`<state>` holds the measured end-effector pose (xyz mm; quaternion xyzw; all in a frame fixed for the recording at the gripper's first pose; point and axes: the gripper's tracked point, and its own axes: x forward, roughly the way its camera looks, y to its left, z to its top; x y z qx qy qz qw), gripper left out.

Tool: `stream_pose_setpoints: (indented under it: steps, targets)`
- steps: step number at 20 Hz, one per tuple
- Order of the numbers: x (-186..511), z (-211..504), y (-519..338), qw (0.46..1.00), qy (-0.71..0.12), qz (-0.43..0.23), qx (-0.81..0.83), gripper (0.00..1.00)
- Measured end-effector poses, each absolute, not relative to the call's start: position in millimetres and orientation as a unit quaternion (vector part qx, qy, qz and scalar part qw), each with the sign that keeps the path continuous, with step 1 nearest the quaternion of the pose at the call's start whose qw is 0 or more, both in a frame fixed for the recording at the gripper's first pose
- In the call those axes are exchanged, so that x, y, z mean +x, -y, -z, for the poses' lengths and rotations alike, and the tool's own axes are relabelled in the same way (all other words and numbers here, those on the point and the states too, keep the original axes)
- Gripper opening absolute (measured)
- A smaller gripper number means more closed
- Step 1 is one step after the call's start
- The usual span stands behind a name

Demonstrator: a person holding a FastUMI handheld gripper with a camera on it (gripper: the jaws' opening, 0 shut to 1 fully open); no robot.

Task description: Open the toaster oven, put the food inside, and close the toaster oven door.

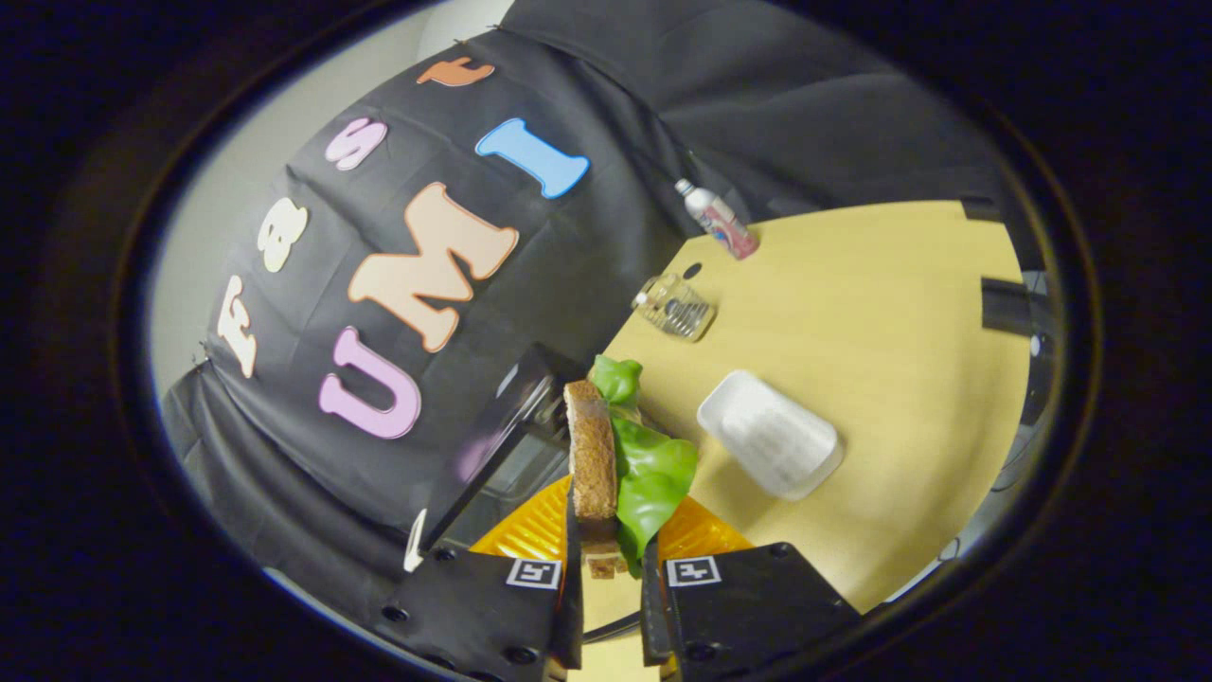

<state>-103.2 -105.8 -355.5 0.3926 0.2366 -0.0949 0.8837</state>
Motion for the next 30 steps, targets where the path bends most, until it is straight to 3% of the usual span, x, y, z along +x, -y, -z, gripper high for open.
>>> stream_pose_setpoints:
  steps: [10, 17, 24, 30]
  targets:
    - [-50.7, 410.8, -13.3, 0.853, -0.278, 0.044, 0.440, 0.26]
    - [16.9, 441.5, -30.8, 0.832, -0.262, 0.044, 0.487, 0.26]
    - [36.2, 454.2, -31.1, 0.826, -0.270, 0.043, 0.493, 0.27]
    - [28.4, 452.2, -10.5, 0.843, -0.267, 0.078, 0.459, 0.63]
